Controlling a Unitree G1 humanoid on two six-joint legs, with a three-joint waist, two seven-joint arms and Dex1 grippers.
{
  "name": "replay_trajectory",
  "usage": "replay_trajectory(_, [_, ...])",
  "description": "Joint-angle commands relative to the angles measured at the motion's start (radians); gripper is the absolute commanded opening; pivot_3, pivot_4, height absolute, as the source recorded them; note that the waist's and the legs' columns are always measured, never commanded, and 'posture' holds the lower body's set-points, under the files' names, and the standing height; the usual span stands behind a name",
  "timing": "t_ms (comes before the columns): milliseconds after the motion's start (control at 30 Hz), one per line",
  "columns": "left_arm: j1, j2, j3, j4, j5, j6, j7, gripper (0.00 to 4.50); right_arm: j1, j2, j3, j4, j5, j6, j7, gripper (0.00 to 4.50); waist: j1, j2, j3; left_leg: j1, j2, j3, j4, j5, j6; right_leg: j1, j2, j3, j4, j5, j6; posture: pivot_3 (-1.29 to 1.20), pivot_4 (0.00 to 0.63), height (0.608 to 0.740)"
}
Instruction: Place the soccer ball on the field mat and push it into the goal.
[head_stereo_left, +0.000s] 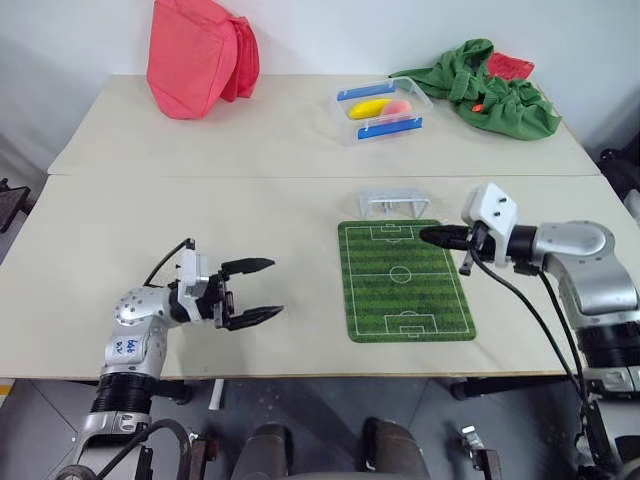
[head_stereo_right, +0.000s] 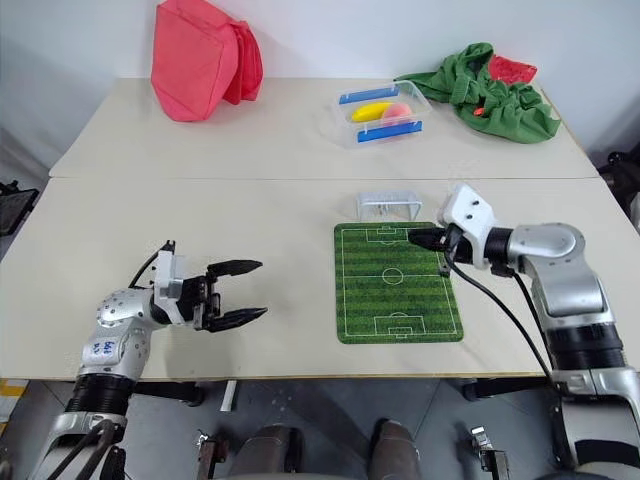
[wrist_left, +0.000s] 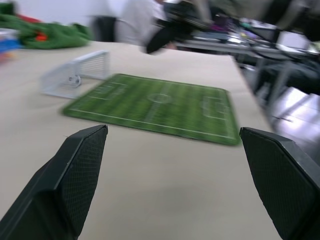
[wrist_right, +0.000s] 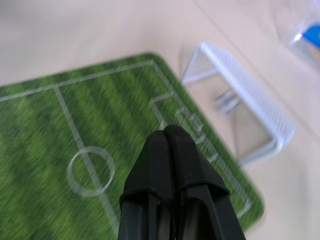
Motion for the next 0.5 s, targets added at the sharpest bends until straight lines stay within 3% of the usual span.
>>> replay_trajectory(33, [-0.032, -0.011, 0.059, 0.018, -0.020, 0.010, 0.086, 4.50, 0.056, -0.033, -0.109, -0.005, 0.048, -0.059, 0.002, 0.05, 0.000, 0.000, 0.000, 0.000, 0.000, 0.000, 0.000, 0.000, 0.000, 0.000, 0.000, 0.000, 0.000, 0.000, 0.000, 0.00, 0.150, 0.740])
replay_trajectory(133, [-0.047, -0.025, 0.101, 0.030, -0.026, -0.008, 0.148, 4.50, 0.099, -0.034, -0.181, 0.101, 0.073, -0.142, 0.016, 0.58, -0.001, 0.000, 0.000, 0.000, 0.000, 0.000, 0.001, 0.000, 0.000, 0.000, 0.000, 0.000, 0.000, 0.000, 0.000, 0.00, 0.150, 0.740])
replay_trajectory(267, [-0.038, -0.034, 0.151, 0.021, -0.029, -0.010, 0.226, 4.50, 0.129, -0.034, -0.276, 0.233, 0.143, -0.220, 0.074, 2.01, -0.002, 0.000, 0.000, 0.001, 0.000, 0.000, 0.001, 0.000, 0.000, 0.000, 0.000, 0.000, 0.000, 0.000, 0.000, 0.00, 0.150, 0.740])
replay_trajectory(500, [0.039, 0.005, 0.173, -0.019, -0.019, 0.013, 0.258, 4.50, 0.154, -0.103, -0.310, 0.465, 0.140, -0.335, 0.202, 4.38, -0.004, 0.000, 0.000, 0.002, 0.000, 0.001, 0.000, 0.000, 0.000, 0.001, 0.000, 0.001, 0.000, 0.000, 0.000, 0.00, 0.150, 0.740])
